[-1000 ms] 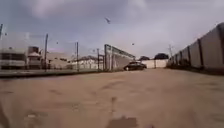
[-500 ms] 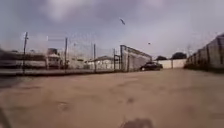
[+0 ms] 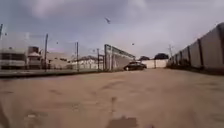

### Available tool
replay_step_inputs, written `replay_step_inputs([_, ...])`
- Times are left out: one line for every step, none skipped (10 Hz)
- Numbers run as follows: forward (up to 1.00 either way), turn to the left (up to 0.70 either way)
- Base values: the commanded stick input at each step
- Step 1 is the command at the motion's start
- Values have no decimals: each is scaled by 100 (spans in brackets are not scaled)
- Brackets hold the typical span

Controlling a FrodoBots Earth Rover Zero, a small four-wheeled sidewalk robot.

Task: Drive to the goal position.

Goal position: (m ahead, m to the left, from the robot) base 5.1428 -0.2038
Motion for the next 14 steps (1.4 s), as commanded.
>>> replay_step_inputs([70,-35])
replay_step_inputs([70,-35])
replay_step_inputs([70,-35])
replay_step_inputs([70,-35])
replay_step_inputs([70,-35])
replay_step_inputs([70,-35])
replay_step_inputs([70,-35])
replay_step_inputs([70,-35])
replay_step_inputs([70,-35])
replay_step_inputs([70,-35])
replay_step_inputs([70,-35])
replay_step_inputs([70,-35])
replay_step_inputs([70,-35])
replay_step_inputs([70,-29])
